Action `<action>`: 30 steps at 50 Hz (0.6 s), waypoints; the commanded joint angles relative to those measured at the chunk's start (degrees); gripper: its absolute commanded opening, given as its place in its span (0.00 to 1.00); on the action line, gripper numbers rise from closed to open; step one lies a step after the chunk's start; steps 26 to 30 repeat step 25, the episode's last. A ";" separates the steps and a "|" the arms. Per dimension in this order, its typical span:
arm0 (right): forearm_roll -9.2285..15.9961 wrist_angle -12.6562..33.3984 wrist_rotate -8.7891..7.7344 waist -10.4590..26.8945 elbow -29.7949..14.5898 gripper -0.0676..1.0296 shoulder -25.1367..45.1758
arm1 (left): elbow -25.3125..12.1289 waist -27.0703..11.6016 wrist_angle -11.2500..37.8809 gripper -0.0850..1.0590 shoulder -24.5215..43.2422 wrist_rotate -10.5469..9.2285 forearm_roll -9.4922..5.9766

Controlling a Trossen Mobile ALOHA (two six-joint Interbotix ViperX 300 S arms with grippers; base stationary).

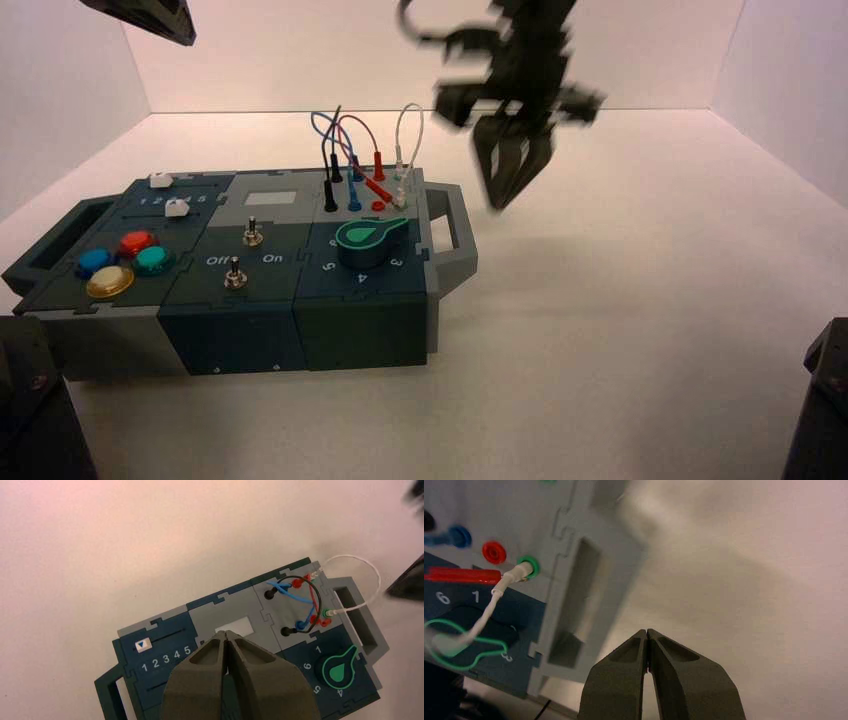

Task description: Move the box to the left.

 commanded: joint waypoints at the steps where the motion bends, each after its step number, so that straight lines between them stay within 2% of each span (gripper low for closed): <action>1: -1.67 -0.26 0.44 -1.05 0.53 0.04 -8.70 | -0.53 0.00 -0.97 0.05 -0.18 -0.09 0.18; 9: -1.85 -1.49 -0.26 -0.70 3.08 0.04 -18.46 | -0.09 0.00 -2.11 0.05 -0.26 -0.09 0.00; 15: -1.85 -2.55 -1.49 -0.26 5.19 0.04 -23.64 | 0.35 0.09 -3.08 0.05 -0.35 0.00 0.09; 24: -1.85 -4.39 -2.29 -0.35 8.09 0.04 -25.40 | 0.53 0.09 -4.04 0.05 -0.88 0.09 0.09; 30: -1.93 -4.39 -2.29 -0.26 8.17 0.04 -25.40 | 0.62 0.09 -4.04 0.05 -0.97 0.09 0.09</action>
